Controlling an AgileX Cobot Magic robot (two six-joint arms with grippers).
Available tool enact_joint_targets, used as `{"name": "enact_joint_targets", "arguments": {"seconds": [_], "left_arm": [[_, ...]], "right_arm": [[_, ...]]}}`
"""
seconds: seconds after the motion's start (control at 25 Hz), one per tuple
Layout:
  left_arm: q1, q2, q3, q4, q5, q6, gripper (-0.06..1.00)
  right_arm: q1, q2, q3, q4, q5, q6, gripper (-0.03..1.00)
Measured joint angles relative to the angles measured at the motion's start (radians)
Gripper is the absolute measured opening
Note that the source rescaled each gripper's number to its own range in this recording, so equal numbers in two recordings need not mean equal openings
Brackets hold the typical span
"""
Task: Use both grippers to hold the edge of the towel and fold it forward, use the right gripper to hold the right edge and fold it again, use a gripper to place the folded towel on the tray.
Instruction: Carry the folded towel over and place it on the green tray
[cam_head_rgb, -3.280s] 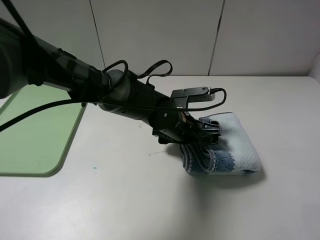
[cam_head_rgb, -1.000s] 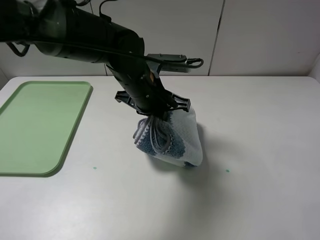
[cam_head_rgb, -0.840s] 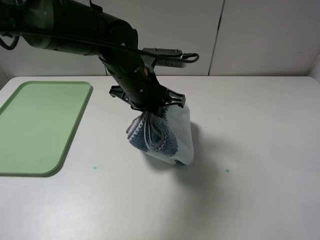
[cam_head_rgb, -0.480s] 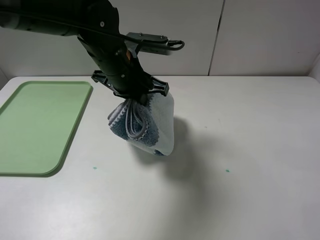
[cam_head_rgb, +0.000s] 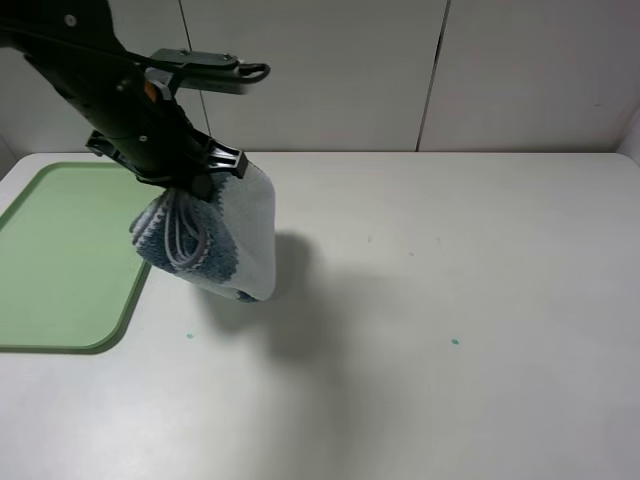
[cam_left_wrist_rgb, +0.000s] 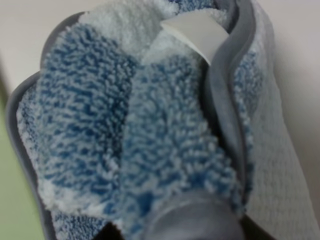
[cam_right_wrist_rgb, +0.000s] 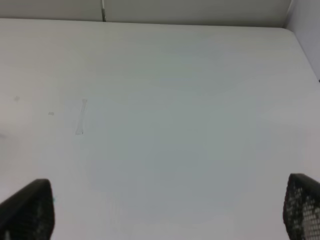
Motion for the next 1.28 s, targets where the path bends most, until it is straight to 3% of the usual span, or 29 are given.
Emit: {"name": "enact_joint_targets", "arguments": {"seconds": [0.44, 0.76, 1.08, 1.28], "left_arm": [[0.267, -0.104, 0.116, -0.016, -0.016, 0.177, 0.16], [0.459, -0.095, 0.171, -0.187, -0.175, 0.401, 0.16], [0.523, 0.006, 0.18, -0.335, -0.285, 0.575, 0.16], [0.528, 0.067, 0.18, -0.35, -0.337, 0.621, 0.16]], "right_arm": [[0.0, 0.0, 0.0, 0.0, 0.0, 0.0, 1.0], [0.0, 0.0, 0.0, 0.0, 0.0, 0.0, 1.0], [0.0, 0.0, 0.0, 0.0, 0.0, 0.0, 1.0], [0.0, 0.0, 0.0, 0.0, 0.0, 0.0, 1.0]]}}
